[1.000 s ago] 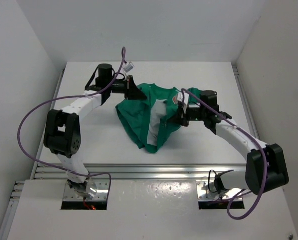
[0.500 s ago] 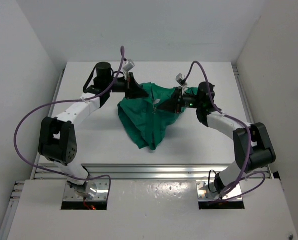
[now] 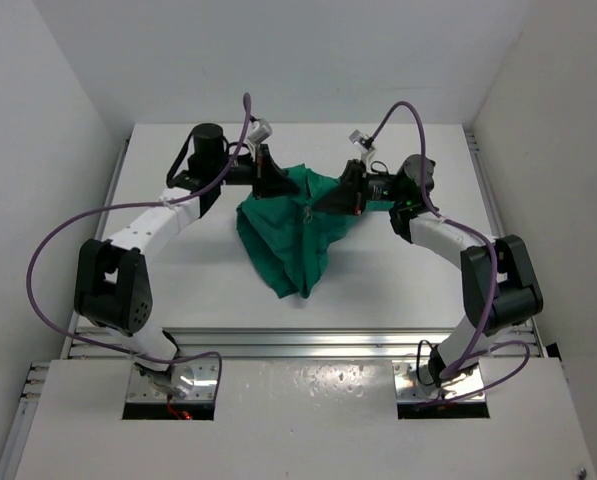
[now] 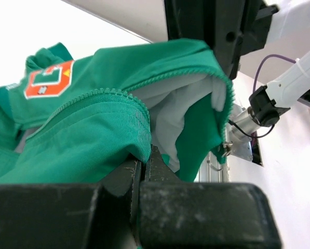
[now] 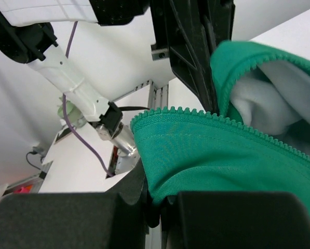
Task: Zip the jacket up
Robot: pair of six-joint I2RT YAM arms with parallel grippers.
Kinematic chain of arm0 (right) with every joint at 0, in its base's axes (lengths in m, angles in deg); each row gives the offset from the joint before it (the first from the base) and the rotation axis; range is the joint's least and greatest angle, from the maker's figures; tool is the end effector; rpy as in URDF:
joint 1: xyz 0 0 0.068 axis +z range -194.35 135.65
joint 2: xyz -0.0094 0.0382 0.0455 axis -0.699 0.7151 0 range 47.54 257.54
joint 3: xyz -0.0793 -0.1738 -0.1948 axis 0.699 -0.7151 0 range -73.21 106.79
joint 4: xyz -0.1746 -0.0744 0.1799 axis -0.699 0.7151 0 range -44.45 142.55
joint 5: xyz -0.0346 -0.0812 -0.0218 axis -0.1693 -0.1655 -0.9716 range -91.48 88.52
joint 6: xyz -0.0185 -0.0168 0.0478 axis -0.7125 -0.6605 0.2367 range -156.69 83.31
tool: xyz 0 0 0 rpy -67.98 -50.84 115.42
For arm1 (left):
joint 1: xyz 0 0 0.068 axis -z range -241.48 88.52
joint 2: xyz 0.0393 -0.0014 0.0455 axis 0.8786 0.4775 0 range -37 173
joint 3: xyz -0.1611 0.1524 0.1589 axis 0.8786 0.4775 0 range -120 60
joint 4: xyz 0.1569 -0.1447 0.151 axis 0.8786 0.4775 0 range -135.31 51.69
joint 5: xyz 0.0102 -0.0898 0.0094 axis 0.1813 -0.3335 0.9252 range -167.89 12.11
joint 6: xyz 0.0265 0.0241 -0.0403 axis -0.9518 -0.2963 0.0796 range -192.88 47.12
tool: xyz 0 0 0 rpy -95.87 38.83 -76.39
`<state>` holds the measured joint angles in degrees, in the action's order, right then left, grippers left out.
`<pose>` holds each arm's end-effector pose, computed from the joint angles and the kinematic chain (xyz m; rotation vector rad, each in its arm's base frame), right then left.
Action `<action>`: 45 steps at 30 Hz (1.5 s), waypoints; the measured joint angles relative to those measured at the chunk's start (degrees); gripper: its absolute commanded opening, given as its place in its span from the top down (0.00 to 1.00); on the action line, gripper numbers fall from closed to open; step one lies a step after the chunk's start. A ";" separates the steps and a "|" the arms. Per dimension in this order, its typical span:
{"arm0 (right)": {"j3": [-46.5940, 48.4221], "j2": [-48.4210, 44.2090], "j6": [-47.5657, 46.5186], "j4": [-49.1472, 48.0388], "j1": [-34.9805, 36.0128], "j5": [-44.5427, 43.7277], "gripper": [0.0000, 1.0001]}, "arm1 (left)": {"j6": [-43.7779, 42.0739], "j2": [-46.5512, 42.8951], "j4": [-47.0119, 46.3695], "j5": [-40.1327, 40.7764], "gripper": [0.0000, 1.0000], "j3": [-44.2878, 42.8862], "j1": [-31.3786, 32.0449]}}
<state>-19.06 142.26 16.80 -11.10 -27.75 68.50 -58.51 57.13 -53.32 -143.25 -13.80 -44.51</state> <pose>0.3256 0.1319 0.2867 -0.7263 1.5952 1.7147 0.3506 -0.1408 0.3290 0.8961 1.6426 -1.3885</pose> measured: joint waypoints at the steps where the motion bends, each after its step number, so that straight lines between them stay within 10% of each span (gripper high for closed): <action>1: 0.00 0.02 0.42 -0.39 0.00 0.26 1.00 | -0.20 -0.59 0.17 0.35 1.00 0.00 0.04; 45: 2.78 3.19 3.91 -1.16 -1.40 0.57 1.00 | 1.70 -6.05 3.91 4.24 1.00 -1.36 2.34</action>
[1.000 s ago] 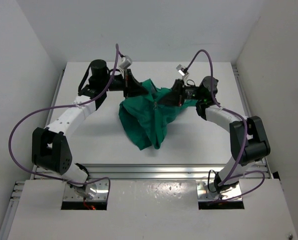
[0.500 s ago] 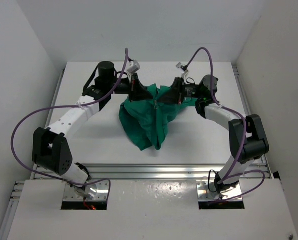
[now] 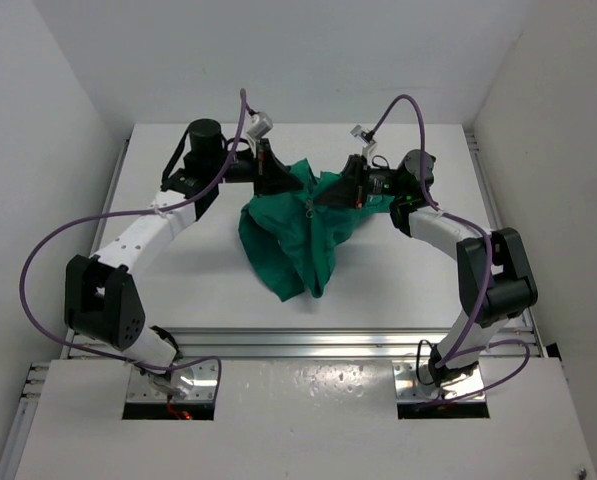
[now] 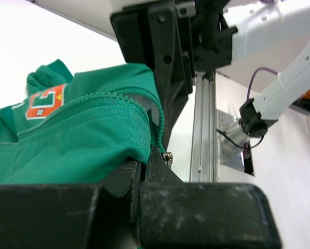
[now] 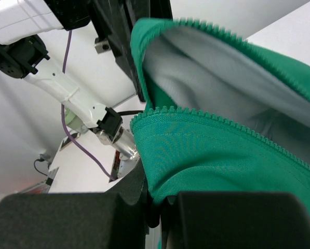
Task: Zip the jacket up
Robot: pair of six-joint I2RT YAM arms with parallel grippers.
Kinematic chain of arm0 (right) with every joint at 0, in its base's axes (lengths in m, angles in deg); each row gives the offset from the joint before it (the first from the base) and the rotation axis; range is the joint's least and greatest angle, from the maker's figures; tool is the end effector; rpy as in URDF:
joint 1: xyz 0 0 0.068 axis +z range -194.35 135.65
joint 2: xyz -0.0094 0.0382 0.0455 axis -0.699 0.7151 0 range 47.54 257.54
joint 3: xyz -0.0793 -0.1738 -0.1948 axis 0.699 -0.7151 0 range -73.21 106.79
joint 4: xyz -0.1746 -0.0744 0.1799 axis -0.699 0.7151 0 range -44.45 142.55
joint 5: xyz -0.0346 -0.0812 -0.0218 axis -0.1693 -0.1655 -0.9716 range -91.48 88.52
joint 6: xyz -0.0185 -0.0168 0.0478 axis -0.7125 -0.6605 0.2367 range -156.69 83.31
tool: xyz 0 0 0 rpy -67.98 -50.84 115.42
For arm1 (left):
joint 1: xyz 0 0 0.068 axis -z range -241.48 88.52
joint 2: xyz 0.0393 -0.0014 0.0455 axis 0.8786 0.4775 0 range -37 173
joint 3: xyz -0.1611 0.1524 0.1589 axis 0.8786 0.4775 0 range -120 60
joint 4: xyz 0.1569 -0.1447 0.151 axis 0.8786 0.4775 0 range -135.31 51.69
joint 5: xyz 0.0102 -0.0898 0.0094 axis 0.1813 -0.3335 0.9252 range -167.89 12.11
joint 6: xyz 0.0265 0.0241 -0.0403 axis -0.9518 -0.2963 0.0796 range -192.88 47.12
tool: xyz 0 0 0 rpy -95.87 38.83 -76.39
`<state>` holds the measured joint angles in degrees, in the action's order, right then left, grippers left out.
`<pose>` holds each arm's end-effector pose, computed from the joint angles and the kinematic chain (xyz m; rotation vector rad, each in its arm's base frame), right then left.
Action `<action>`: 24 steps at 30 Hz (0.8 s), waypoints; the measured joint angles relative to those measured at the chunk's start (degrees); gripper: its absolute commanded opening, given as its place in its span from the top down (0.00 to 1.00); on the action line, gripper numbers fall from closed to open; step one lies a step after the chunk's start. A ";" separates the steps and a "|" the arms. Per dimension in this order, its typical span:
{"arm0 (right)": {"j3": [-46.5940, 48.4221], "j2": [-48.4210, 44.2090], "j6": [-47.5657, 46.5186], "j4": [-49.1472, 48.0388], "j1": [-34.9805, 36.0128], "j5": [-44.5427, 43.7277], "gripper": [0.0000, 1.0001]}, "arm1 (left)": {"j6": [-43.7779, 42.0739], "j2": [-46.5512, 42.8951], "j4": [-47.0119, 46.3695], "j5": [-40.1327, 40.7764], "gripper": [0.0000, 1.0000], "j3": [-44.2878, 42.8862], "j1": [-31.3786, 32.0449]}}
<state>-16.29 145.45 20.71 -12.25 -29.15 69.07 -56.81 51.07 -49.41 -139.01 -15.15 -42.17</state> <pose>0.3413 0.1275 0.2844 -0.6749 1.6286 1.7452 0.3232 -0.1463 0.3671 0.8764 1.6174 -1.3509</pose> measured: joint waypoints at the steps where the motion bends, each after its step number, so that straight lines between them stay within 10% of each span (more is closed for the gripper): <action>1: 0.00 0.00 -0.02 0.00 0.00 0.00 1.00 | 0.92 0.00 -0.94 -0.04 1.00 0.00 -0.37; 24: 1.57 0.55 -0.70 2.36 -0.09 -1.95 1.00 | -2.40 0.00 2.36 -3.85 1.00 0.00 -0.55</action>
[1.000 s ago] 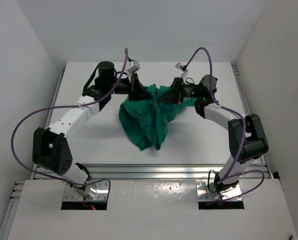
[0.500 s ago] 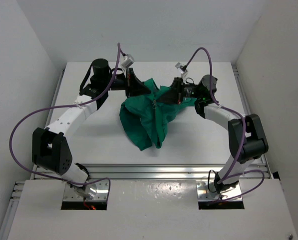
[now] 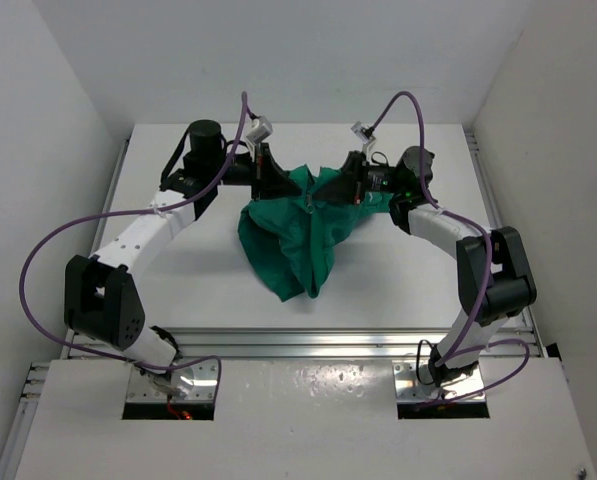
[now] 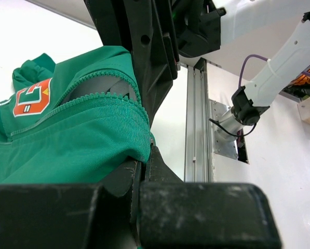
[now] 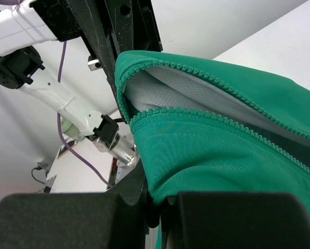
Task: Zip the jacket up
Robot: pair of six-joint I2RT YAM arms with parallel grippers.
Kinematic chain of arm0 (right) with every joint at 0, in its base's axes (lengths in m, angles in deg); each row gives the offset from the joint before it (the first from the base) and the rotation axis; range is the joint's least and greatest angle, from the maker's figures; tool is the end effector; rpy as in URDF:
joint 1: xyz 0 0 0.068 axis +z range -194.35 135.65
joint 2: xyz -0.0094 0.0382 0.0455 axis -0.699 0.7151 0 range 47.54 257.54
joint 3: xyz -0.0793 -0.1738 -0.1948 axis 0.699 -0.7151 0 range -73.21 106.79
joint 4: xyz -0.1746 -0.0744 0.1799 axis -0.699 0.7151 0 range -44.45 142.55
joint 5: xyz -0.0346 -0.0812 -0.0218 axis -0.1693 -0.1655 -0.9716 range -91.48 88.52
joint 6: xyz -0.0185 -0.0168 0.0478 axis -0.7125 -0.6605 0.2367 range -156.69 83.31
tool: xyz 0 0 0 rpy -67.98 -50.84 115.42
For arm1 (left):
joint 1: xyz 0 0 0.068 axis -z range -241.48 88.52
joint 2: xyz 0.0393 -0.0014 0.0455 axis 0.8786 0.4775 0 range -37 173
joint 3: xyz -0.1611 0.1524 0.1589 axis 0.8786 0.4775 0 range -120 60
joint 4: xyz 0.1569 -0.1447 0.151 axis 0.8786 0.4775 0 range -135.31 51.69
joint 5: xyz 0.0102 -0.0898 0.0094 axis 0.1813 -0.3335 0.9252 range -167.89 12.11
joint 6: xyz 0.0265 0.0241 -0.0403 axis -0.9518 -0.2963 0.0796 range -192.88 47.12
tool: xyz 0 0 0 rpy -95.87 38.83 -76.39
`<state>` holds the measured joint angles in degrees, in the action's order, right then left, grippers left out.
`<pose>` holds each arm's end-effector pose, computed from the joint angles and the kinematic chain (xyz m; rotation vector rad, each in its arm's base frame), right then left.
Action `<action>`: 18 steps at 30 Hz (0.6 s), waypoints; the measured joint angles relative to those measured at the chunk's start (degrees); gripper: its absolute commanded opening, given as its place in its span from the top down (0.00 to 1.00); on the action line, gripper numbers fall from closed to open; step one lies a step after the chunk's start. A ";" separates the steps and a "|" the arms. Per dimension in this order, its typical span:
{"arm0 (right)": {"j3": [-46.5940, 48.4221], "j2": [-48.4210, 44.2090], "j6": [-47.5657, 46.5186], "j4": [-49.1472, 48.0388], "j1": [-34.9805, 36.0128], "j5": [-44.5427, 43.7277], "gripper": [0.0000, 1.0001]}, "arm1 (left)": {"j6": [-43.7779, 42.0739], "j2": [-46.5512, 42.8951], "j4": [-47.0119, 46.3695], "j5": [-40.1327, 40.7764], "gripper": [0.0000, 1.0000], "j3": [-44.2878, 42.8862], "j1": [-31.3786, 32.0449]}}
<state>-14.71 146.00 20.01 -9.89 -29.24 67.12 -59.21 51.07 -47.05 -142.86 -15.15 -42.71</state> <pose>0.3476 0.1282 0.2865 -0.6314 1.6374 1.7291 0.3217 -0.1434 0.3638 0.9356 1.6099 -1.3874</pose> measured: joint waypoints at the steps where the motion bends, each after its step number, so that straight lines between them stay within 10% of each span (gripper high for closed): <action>1: 0.02 0.00 0.00 0.00 -0.02 0.00 1.00 | -0.11 0.00 0.02 0.00 1.00 0.00 0.00; 18: 0.26 0.11 -0.11 -0.02 0.04 0.04 1.00 | 0.17 1.77 -0.07 0.00 1.00 -0.83 0.07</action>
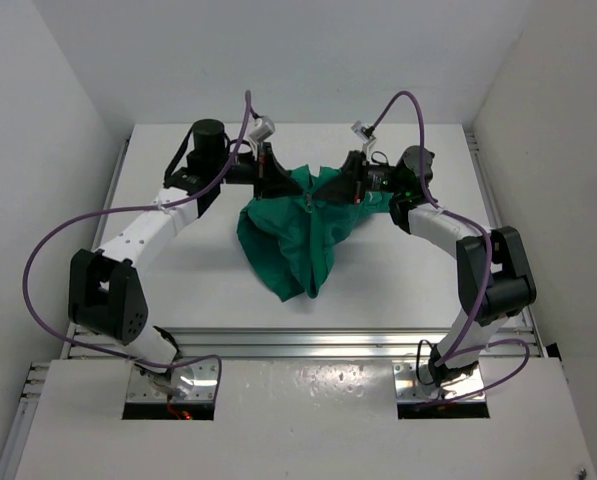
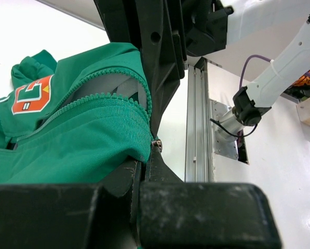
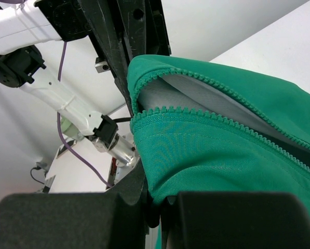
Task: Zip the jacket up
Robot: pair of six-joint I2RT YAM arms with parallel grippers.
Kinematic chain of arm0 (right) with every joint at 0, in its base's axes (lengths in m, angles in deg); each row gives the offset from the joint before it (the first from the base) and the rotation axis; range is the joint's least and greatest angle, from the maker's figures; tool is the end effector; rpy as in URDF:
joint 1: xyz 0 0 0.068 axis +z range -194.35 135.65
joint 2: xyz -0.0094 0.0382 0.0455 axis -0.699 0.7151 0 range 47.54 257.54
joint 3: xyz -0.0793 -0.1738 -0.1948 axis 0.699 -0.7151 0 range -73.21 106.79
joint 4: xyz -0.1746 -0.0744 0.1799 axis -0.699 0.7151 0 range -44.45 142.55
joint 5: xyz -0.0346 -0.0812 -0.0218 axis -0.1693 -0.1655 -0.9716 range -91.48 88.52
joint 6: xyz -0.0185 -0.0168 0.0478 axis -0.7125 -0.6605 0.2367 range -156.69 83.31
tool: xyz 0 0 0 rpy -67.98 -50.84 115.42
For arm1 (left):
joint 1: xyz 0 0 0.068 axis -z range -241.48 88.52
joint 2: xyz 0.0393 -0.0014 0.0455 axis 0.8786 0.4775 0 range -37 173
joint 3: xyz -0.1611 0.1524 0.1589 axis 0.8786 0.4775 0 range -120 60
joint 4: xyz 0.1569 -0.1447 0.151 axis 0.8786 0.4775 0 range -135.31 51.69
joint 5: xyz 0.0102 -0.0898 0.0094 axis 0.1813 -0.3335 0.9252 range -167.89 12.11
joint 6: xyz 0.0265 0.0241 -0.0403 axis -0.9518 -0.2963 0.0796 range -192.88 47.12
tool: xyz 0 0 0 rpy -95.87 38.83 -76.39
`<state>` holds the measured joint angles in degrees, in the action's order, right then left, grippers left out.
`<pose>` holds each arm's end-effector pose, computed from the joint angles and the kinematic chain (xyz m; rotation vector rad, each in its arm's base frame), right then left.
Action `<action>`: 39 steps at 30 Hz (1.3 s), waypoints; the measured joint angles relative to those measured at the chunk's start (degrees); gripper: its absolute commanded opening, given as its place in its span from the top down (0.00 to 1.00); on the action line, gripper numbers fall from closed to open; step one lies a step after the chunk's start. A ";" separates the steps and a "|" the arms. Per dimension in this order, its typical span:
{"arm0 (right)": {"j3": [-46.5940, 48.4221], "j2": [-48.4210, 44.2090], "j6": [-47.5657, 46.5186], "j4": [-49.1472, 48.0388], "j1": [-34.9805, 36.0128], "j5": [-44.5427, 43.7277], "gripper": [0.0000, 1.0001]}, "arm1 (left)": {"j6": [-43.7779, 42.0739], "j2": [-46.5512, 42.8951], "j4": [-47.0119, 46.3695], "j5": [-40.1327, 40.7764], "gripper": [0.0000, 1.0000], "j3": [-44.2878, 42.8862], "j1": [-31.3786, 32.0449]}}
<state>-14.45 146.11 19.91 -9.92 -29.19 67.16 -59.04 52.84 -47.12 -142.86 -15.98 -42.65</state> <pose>0.3482 0.1287 0.2872 -0.6361 1.6336 1.7276 0.3290 -0.1463 0.3585 0.9293 1.6264 -1.3965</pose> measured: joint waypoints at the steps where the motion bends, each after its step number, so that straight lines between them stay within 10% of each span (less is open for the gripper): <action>1: 0.00 0.00 -0.04 0.02 0.00 0.00 1.00 | 0.04 0.20 0.00 0.02 1.00 -0.11 0.04; 39: 0.00 0.00 -3.93 4.76 0.09 -0.74 1.00 | 0.52 -0.07 -1.38 -1.11 1.00 0.61 0.26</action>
<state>-14.45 146.11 15.97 -5.15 -29.10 66.42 -58.51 52.78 -48.49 -143.98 -15.37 -42.39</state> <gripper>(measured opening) 0.046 0.033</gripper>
